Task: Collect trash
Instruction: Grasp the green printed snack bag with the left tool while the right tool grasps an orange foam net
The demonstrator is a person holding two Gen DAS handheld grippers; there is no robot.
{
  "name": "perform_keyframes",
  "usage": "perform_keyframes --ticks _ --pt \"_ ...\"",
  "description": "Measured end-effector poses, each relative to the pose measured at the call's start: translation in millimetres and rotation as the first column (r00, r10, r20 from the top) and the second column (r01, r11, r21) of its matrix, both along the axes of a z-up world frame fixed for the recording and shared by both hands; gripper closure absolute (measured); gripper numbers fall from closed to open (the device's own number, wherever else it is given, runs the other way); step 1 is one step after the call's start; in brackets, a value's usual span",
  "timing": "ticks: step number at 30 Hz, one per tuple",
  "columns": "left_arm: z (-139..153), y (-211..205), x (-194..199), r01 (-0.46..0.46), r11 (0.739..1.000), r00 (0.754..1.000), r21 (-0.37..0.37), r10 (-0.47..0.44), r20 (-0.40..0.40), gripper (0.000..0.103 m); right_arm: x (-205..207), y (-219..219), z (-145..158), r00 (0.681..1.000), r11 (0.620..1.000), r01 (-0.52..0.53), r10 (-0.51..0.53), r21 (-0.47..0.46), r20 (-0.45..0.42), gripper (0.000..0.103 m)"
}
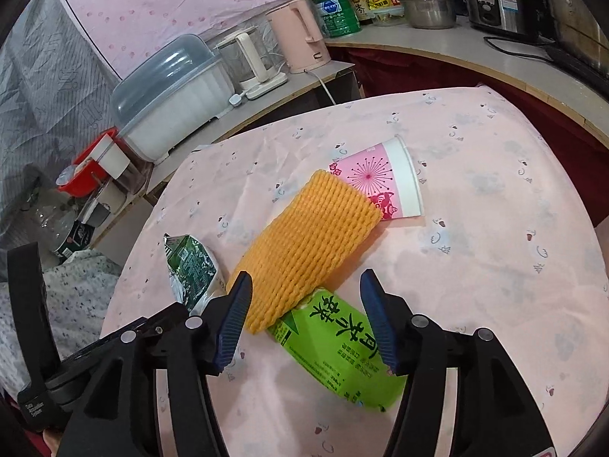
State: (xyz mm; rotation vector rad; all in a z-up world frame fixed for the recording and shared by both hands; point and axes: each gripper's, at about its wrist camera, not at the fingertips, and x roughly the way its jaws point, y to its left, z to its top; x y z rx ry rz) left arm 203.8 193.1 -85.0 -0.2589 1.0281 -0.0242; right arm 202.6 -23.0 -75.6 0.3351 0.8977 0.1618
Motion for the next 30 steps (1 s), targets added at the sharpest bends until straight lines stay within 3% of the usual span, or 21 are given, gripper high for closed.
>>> perform_keyframes --ticks 6,14,17,19,22,30 --pt "-11 0 18 0.002 0.999 1.0 -0.038 -0.003 -0.018 0.015 28 5 -20 0.999 1.0 -0.008 0.009 0.021 -0.047 0.042" --pt "-19 -6 37 0.014 0.998 0.999 -0.066 -0.016 -0.028 0.013 49 6 -36 0.998 0.999 -0.003 0.006 0.054 -0.069 0.043" --pt "-21 -7 43 0.016 0.997 0.999 -0.073 -0.018 -0.033 0.013 52 3 -38 0.998 0.998 -0.004 0.008 0.066 -0.061 0.06" --pt "-22 -8 45 0.016 0.997 0.999 -0.071 -0.019 -0.037 0.012 52 3 -35 0.999 0.997 -0.016 0.02 0.072 -0.044 0.079" --pt "-25 -9 48 0.007 0.997 0.999 -0.073 -0.01 -0.046 0.012 50 0 -27 1.0 0.998 -0.005 0.006 0.068 -0.006 0.09" --pt "-29 -18 56 -0.007 1.0 0.999 0.005 0.007 -0.042 0.013 47 -22 -5 0.996 0.994 0.055 -0.061 0.09 0.063 0.093"
